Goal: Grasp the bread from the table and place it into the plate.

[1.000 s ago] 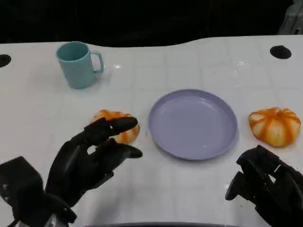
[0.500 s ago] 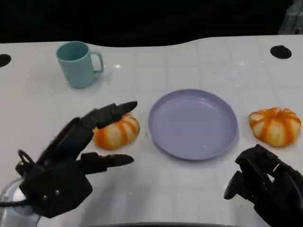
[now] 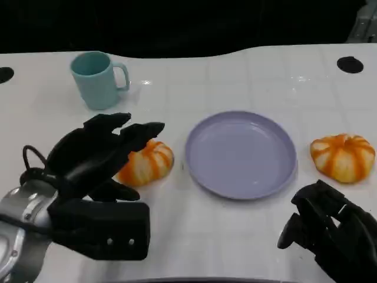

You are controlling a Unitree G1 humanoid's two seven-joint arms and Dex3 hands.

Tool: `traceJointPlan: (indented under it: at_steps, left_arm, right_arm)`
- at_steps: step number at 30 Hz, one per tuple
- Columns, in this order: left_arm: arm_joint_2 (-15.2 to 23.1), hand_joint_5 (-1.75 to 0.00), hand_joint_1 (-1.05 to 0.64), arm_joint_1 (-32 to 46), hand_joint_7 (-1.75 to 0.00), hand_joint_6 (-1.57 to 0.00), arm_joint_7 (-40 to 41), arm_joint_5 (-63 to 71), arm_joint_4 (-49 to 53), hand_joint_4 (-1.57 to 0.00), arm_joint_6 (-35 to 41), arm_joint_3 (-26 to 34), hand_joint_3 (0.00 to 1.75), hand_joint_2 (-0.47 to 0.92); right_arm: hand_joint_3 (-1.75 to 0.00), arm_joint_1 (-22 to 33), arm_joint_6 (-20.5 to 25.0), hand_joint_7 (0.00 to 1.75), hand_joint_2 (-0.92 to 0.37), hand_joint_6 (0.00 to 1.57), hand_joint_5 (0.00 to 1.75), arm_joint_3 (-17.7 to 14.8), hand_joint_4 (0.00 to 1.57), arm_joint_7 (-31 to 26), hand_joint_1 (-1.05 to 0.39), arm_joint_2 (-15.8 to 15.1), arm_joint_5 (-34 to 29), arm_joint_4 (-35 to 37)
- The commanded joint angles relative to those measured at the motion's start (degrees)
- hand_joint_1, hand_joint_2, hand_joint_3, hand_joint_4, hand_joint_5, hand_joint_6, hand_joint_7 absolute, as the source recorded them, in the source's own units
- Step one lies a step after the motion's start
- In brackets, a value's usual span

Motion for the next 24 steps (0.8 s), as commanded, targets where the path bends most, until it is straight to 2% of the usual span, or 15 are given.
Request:
traceJointPlan:
  at_steps: [1,7,15,24]
  left_arm:
    - [1.4,-0.12,-0.33,-2.0,0.0,-0.22,-2.6,2.1,-0.5,0.0,3.3,-2.0,0.0,0.76]
    - [-0.4,-0.13,-0.32,-9.1,0.0,-0.2,-2.3,5.8,11.0,0.0,7.5,-7.0,0.01,0.75]
    - [-2.9,-0.12,-0.31,-15.6,0.0,-0.19,2.5,5.0,25.0,-0.01,7.4,-10.2,0.01,0.77]
    - [-8.3,-0.11,-0.37,-25.6,0.0,-0.19,9.4,5.4,45.2,-0.01,7.7,-15.0,0.0,0.73]
  right_arm:
    - [-0.23,-0.1,-0.7,1.45,-0.92,0.56,1.74,-0.4,0.61,0.0,-0.53,-0.5,-0.2,-0.1]
    - [-0.24,0.1,-0.9,1.45,-0.92,0.56,1.74,-0.3,0.61,-0.3,-0.52,-0.4,-0.2,-0.3]
    - [-0.24,0.1,-0.6,1.45,-0.92,0.57,1.73,-0.3,0.62,-0.4,-0.52,-0.5,-0.1,-0.4]
    - [-0.22,0.0,-0.4,1.44,-0.92,0.57,1.72,-0.5,0.63,-0.1,-0.53,-0.8,0.1,-0.1]
